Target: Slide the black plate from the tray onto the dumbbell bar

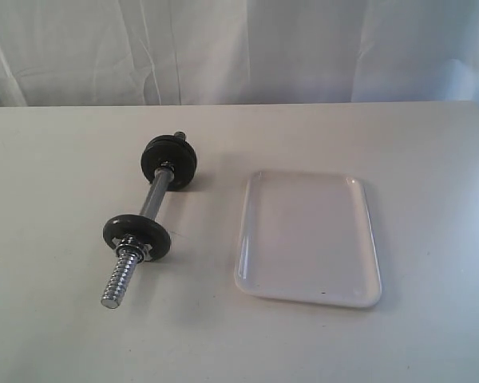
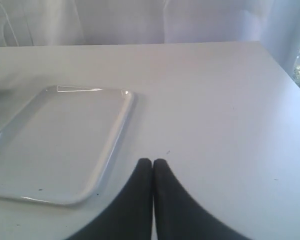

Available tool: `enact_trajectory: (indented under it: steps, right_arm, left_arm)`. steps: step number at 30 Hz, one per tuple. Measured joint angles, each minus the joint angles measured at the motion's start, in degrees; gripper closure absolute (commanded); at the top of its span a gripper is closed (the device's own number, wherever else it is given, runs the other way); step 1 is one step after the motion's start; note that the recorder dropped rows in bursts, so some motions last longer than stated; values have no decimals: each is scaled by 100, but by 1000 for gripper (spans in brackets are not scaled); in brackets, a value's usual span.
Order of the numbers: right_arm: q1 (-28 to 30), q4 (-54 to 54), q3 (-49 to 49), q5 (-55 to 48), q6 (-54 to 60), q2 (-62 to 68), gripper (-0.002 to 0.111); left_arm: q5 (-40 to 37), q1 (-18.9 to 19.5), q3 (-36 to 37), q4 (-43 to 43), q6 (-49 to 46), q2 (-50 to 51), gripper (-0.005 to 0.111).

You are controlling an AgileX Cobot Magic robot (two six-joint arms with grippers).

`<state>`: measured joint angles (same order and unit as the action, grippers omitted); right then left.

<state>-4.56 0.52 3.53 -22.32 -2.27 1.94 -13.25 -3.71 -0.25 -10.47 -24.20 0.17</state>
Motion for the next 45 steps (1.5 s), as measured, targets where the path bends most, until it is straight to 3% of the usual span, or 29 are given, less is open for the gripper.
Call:
enact_trajectory:
  steps: [45]
  right_arm:
    - [64, -12, -320, 309, 29, -39, 108]
  left_arm:
    - [-10, 0, 0, 0, -10, 0, 107]
